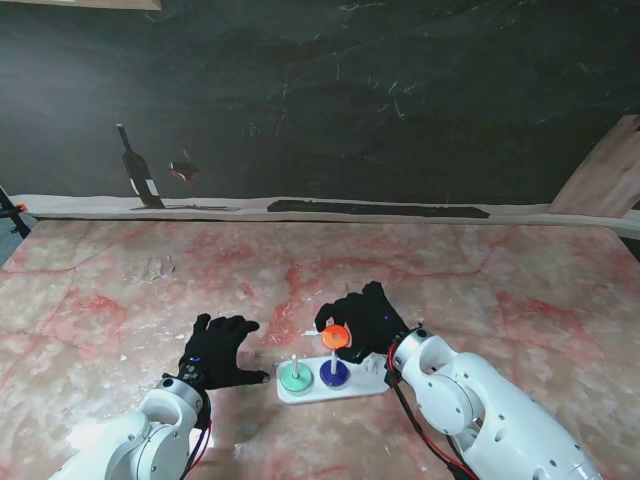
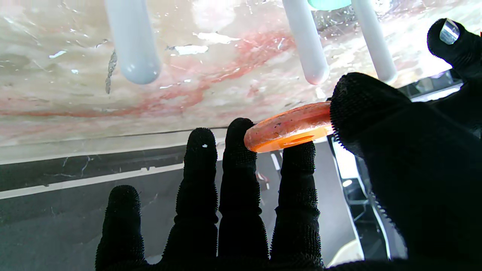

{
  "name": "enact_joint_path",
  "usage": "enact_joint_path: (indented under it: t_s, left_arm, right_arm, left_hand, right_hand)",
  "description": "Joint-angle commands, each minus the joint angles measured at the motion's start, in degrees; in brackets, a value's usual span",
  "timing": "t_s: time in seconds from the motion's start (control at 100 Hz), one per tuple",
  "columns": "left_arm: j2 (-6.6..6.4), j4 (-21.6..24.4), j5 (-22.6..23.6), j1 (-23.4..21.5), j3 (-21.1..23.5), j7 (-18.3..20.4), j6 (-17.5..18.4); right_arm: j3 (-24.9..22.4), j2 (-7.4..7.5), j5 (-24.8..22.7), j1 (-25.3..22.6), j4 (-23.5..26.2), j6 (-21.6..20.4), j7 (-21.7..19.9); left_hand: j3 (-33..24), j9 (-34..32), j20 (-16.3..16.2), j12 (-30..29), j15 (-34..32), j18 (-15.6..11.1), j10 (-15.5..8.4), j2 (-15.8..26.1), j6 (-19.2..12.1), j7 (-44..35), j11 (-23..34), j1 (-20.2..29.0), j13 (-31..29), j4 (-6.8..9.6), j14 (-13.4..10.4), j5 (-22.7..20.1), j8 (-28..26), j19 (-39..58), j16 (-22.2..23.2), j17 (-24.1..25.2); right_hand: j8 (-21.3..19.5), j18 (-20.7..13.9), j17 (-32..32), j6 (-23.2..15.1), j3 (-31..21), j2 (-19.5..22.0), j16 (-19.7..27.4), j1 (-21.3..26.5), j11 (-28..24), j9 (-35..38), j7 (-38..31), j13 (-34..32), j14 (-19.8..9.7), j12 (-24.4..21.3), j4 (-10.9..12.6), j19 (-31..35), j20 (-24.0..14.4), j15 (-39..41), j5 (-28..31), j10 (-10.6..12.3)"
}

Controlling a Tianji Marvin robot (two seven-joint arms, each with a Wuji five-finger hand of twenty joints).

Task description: Move the three rings of the Hanoi Tower from the left rod to the right rod

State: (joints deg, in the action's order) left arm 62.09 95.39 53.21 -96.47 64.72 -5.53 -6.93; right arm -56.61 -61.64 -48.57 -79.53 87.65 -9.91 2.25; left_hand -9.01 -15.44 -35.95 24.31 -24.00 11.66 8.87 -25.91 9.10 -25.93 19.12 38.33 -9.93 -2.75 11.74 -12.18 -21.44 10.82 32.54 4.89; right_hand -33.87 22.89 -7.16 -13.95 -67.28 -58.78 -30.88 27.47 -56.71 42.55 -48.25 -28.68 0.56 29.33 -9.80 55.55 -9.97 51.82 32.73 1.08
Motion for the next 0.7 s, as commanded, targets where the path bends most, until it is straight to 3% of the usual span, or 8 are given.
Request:
enact_joint_path:
  t_s: [0.0, 0.69]
  left_arm:
    - [0.02, 0.3, -0.2, -0.2, 0.0, 0.1, 0.1]
    - [0.02, 0.4, -0.3, -0.3, 0.1, 0.2, 0.1]
  right_arm:
    - [0.3, -0.17, -0.1, -0.2, 0.0, -0.4, -0.3]
    - [0.9, 0.28, -0.2, -0.1, 0.2, -1.2, -2.4]
  left_hand:
    - [2.0, -0.4, -0.3, -0.7, 0.0, 0.8, 1.6, 1.3, 0.2, 1.1, -0.2, 0.9, -0.7, 2.53, 0.4, 0.4, 0.5, 0.3, 0.5, 0.5]
    - [2.1, -0.5, 0.1, -0.7, -0.1, 0.8, 1.7, 1.6, 0.1, 1.1, -0.1, 0.9, -0.9, 2.55, 0.5, 0.2, 0.5, 0.6, 0.5, 0.4]
  right_hand:
    - [-1.5, 1.1, -0.5, -1.0, -2.8, 3.3, 0.3, 2.1, -0.9, -0.3, -1.8, -0.3, -0.3, 0.4, 3.4, 0.9, -1.0, 0.1, -0.1, 2.2]
    - [-1.6, 1.1, -0.5, -1.0, -2.5, 3.7, 0.3, 2.0, -0.9, -0.6, -1.6, -0.3, -0.2, 0.4, 3.5, 0.9, -1.0, 0.0, -0.3, 2.1]
